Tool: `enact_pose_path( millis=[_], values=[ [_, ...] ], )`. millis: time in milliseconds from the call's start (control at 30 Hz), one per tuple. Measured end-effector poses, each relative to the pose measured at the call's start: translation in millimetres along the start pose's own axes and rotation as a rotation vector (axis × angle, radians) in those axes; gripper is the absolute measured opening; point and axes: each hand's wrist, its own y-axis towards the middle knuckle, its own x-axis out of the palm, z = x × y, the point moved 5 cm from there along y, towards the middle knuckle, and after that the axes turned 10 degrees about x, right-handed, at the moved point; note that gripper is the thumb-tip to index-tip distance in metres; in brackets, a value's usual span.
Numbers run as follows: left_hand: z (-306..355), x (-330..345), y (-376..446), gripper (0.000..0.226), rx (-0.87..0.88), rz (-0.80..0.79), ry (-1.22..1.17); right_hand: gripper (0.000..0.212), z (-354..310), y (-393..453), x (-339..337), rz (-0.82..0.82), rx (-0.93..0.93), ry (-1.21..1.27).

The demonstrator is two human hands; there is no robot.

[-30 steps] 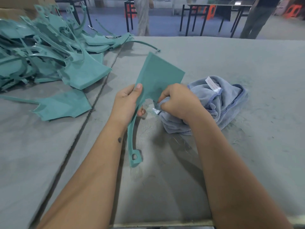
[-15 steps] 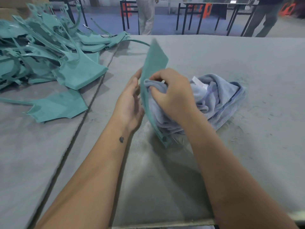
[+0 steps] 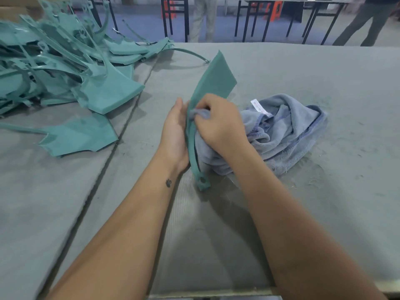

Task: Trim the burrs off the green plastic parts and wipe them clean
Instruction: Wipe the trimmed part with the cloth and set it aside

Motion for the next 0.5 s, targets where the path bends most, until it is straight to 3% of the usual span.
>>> enact_pose_path(
  millis=[67, 133, 367, 500],
  values=[
    [-4, 2, -1, 0.053, -0.012, -0.019, 0.030, 0.005, 9, 3, -4, 0.111, 0.108, 0.059],
    [-5, 2, 0, 0.053, -0.010, -0.020, 0.031, 0.003, 10, 2, -5, 0.114, 0.096, 0.084],
    [6, -9, 1, 0.058, 0.003, 0.081, 0.031, 0.015, -13, -18, 6, -0.400, -0.084, -0.010],
    [8, -6, -1, 0.041, -0.050, 0.130, 0.014, 0.009, -18, -34, 6, -0.645, -0.065, -0.126]
  ],
)
